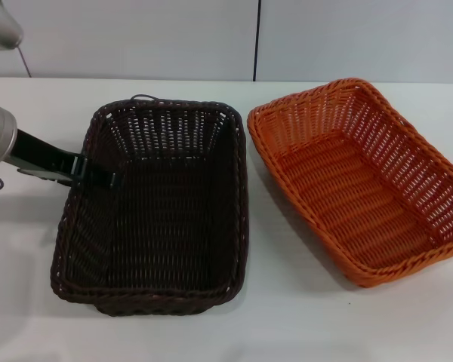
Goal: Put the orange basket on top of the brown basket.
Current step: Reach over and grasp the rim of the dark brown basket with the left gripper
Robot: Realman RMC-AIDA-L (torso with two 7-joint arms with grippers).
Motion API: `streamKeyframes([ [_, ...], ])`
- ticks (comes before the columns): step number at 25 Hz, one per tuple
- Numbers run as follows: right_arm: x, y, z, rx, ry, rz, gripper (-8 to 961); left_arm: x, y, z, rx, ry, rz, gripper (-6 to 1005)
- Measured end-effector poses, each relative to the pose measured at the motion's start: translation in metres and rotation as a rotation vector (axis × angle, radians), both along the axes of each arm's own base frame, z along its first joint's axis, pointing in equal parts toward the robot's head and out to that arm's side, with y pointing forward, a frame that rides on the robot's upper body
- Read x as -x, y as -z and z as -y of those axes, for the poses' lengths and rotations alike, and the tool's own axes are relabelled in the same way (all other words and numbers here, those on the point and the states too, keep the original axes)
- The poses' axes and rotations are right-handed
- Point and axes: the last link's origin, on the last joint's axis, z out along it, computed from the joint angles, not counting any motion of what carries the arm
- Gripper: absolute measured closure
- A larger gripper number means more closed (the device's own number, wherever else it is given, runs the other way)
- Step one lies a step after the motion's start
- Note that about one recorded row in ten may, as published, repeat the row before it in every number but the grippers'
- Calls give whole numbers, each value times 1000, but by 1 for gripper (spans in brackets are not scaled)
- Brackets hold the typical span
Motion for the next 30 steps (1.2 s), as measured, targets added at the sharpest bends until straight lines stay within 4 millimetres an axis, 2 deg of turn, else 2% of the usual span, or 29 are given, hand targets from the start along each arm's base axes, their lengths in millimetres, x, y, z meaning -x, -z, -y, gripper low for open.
streamKeyframes([
  [4, 0, 2, 0, 2, 0, -5, 150, 12, 8, 0, 10, -22, -1, 143],
  [11, 1, 2, -1, 2, -3, -8, 151, 16, 12, 1, 40, -10, -36, 143],
  [17, 2, 4, -2, 5, -2, -15, 151, 13, 12, 0, 42, 14, -62, 329],
  [30, 0, 6, -1, 13, 9, -20, 153, 13, 11, 0, 46, 23, -70, 640],
])
